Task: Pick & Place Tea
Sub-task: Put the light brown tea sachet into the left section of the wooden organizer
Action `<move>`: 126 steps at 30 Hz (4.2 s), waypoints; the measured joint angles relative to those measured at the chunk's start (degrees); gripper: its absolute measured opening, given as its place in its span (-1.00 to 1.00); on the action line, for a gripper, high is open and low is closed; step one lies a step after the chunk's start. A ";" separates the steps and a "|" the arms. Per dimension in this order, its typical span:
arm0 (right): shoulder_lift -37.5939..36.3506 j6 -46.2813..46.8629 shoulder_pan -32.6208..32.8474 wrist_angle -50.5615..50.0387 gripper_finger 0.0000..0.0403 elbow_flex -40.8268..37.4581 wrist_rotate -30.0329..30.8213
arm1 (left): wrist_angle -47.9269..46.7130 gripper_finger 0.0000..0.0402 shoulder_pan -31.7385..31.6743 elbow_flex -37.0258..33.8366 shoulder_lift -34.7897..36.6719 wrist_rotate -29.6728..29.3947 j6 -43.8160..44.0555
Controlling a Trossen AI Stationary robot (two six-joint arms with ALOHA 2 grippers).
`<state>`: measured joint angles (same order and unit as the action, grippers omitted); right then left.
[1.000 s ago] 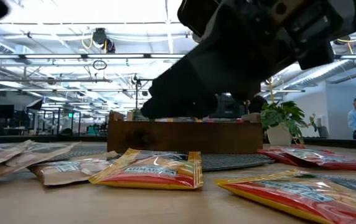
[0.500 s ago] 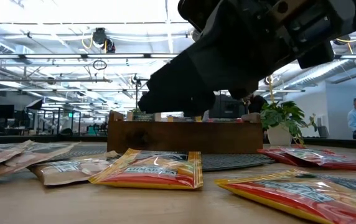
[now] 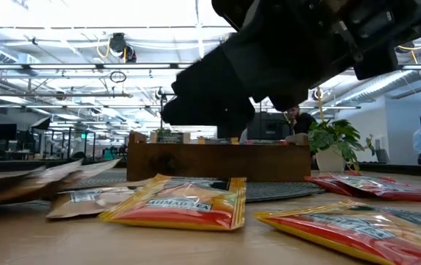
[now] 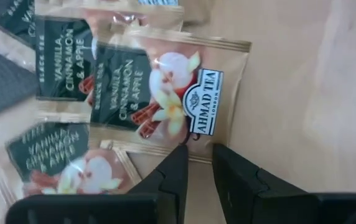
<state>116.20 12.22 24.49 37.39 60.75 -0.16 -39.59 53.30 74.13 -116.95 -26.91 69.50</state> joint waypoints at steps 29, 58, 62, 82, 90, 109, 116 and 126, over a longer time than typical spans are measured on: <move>0.00 2.06 -0.52 -0.52 -0.04 0.00 0.11 | -5.77 -0.60 -0.67 1.50 1.12 -1.36 3.44; 0.00 5.16 -7.22 -6.88 -0.04 0.00 -3.51 | -3.97 -0.60 -13.42 -3.30 1.16 -5.35 -7.12; 0.00 5.32 -7.67 -7.41 -0.04 0.00 -4.37 | 1.65 -0.60 -14.28 -5.42 1.36 -6.70 -9.57; -0.01 15.95 -8.76 -12.84 -0.04 0.00 0.43 | 8.37 -0.60 -13.64 -6.43 -1.32 -14.27 -14.04; -0.02 21.53 -9.99 -13.65 -0.04 0.00 -5.78 | 11.95 -0.60 -13.69 -6.44 -3.17 -17.17 -15.44; -0.02 10.85 -9.01 -9.80 -0.96 0.00 -7.39 | 12.92 -0.60 -13.14 -6.54 -3.47 -19.24 -16.50; -0.29 7.99 -8.29 -8.48 -0.99 0.00 -6.84 | 12.75 -0.60 -12.99 -6.54 -3.22 -19.39 -17.52; -1.89 1.97 -7.89 -8.05 -1.00 0.00 -5.75 | 12.01 -0.60 -9.95 -6.60 1.23 -21.59 -20.84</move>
<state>114.31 14.20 16.60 29.34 60.75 -5.92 -27.58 43.34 67.53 -115.72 -48.50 48.65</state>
